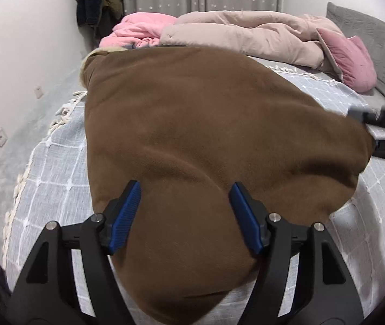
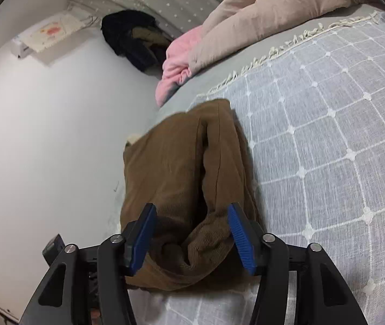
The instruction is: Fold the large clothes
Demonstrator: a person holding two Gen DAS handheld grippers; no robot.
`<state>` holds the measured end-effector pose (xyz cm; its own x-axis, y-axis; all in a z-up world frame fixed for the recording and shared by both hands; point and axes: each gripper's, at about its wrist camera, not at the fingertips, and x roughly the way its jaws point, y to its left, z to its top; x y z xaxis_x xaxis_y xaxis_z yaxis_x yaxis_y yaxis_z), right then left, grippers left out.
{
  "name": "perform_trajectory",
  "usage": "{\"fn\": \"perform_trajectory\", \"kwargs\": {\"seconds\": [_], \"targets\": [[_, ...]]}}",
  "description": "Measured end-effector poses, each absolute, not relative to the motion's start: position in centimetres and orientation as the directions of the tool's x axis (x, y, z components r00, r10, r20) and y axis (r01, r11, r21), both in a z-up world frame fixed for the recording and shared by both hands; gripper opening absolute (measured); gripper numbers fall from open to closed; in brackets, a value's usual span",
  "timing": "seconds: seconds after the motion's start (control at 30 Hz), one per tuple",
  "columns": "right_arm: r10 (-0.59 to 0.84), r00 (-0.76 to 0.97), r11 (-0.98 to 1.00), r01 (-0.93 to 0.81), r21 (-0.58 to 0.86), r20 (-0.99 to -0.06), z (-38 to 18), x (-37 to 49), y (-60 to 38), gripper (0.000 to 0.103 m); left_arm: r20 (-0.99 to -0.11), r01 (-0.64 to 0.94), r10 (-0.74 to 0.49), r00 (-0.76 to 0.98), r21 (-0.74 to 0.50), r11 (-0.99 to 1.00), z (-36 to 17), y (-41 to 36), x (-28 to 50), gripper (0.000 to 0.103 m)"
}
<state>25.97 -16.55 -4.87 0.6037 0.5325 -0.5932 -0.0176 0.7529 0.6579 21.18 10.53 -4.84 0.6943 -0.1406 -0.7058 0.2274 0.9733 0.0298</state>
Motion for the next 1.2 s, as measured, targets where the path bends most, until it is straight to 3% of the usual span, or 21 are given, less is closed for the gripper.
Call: {"fn": "perform_trajectory", "kwargs": {"seconds": [0.1, 0.23, 0.33, 0.4, 0.5, 0.57, 0.63, 0.77, 0.9, 1.2], "targets": [[0.402, 0.536, 0.847, 0.09, 0.524, -0.742, -7.7, 26.1, -17.0, 0.061, -0.715, 0.215, -0.14, 0.685, 0.015, 0.976, -3.9, 10.2, 20.4, 0.07], [0.397, 0.573, 0.82, 0.129, 0.557, -0.717, -6.8, 23.1, -19.2, 0.066, -0.704, 0.228, -0.152, 0.694, 0.014, 0.974, -2.0, 9.3, 17.0, 0.076], [0.324, 0.594, 0.879, 0.1, 0.467, -0.736, -4.9, 20.5, -19.5, 0.066, -0.724, 0.214, -0.189, 0.664, -0.059, 0.975, -1.1, 9.0, 14.2, 0.077], [0.272, 0.587, 0.914, 0.091, 0.396, -0.763, -3.8, 18.5, -19.2, 0.066, -0.734, 0.15, -0.151, 0.662, -0.068, 0.986, -0.4, 8.7, 12.2, 0.082], [0.184, 0.576, 0.955, 0.086, 0.283, -0.797, -2.7, 15.7, -18.0, 0.069, -0.754, 0.055, -0.088, 0.651, -0.069, 0.996, -0.2, 8.6, 10.1, 0.091], [0.101, 0.561, 0.978, 0.097, 0.186, -0.822, -2.0, 13.7, -16.8, 0.074, -0.771, -0.01, -0.04, 0.636, -0.061, 0.998, -0.6, 8.7, 8.7, 0.103], [0.044, 0.535, 0.989, 0.095, 0.111, -0.844, -1.6, 12.5, -15.4, 0.075, -0.788, -0.096, 0.037, 0.615, -0.028, 0.995, -1.9, 9.0, 7.1, 0.103], [0.035, 0.532, 0.996, 0.053, 0.075, -0.846, -1.2, 9.7, -13.7, 0.084, -0.804, -0.114, 0.104, 0.586, 0.045, 0.992, -3.9, 8.8, 5.8, 0.103], [-0.034, 0.544, 0.999, 0.042, -0.013, -0.838, -1.9, 8.5, -12.4, 0.084, -0.795, -0.113, 0.095, 0.599, 0.033, 0.993, -4.0, 8.5, 5.1, 0.103], [-0.048, 0.585, 0.997, 0.079, -0.002, -0.809, -2.2, 8.8, -12.7, 0.084, -0.813, -0.09, 0.054, 0.579, 0.002, 0.996, -4.5, 7.7, 4.9, 0.103]]}}
